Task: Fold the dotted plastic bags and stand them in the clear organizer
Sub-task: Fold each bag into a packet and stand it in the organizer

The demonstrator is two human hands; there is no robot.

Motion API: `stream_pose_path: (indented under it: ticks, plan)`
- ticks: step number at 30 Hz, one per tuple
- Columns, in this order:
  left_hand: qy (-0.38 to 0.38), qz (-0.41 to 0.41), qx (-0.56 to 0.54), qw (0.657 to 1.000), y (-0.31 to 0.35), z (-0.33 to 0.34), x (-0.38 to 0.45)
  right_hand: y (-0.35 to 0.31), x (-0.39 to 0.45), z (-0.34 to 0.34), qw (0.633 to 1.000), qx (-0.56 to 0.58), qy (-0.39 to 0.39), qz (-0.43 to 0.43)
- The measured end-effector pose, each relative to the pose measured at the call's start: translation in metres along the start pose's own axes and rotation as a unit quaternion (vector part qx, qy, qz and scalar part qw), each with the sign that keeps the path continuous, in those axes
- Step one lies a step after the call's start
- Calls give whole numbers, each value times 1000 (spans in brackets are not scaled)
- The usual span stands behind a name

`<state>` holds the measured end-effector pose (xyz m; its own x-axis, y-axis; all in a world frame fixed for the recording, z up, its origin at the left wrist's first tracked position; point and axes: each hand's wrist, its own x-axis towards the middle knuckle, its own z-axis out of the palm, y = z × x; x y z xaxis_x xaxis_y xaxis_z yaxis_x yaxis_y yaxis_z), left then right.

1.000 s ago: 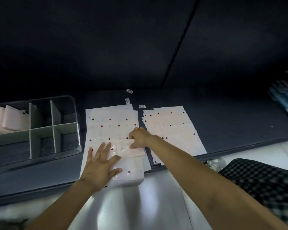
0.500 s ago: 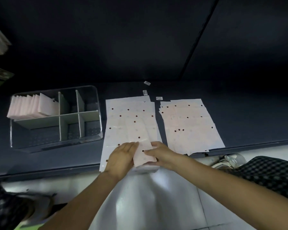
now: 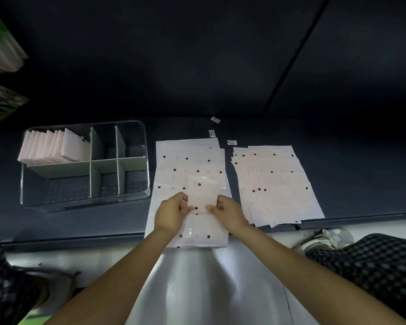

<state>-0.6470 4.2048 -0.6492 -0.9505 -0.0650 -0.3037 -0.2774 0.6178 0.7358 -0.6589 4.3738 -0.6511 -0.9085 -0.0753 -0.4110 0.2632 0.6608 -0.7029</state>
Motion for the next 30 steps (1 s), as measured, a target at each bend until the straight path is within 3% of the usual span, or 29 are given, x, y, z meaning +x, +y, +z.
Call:
stream_pose_path:
  ticks: [4,7,9,10,12,15,17,19,21,22,23,25,27,30]
  plan:
    - [20,-42,-39,998,2,2,4,-3,17,2,998,-19,51,22]
    - [51,-7,-7,999,4,2,1,-4,24,3,997,-45,46,42]
    - [92,133,109,981,4,1,-8,-5,28,2,996,-51,42,52]
    - [105,221,165,955,2,3,-13,-6,30,2,996,-59,40,55]
    - [50,323,255,910,-3,10,-22,-6,32,2,994,-80,37,61]
    - [-98,254,367,890,-21,19,-27,-9,33,0,994,-79,36,67]
    - [-107,231,401,880,-32,21,-26,-11,31,-1,994,-77,32,72]
    - [-108,243,416,870,-34,22,-27,-13,27,0,993,-56,91,55]
    - [-120,252,415,866,-33,21,-26,-13,21,0,981,50,190,-2]
    - [-123,254,417,864,-33,21,-26,-14,20,-1,972,130,195,-28]
    - [-125,255,422,861,-33,22,-26,-15,20,-1,964,213,154,-42]
    - [-127,258,428,857,-33,23,-26,-18,22,5,940,339,-5,-30]
    - [-124,256,425,859,-33,24,-26,-23,29,12,913,389,-123,19]
    - [-129,240,407,872,-31,23,-26,-30,48,8,890,427,-147,64]
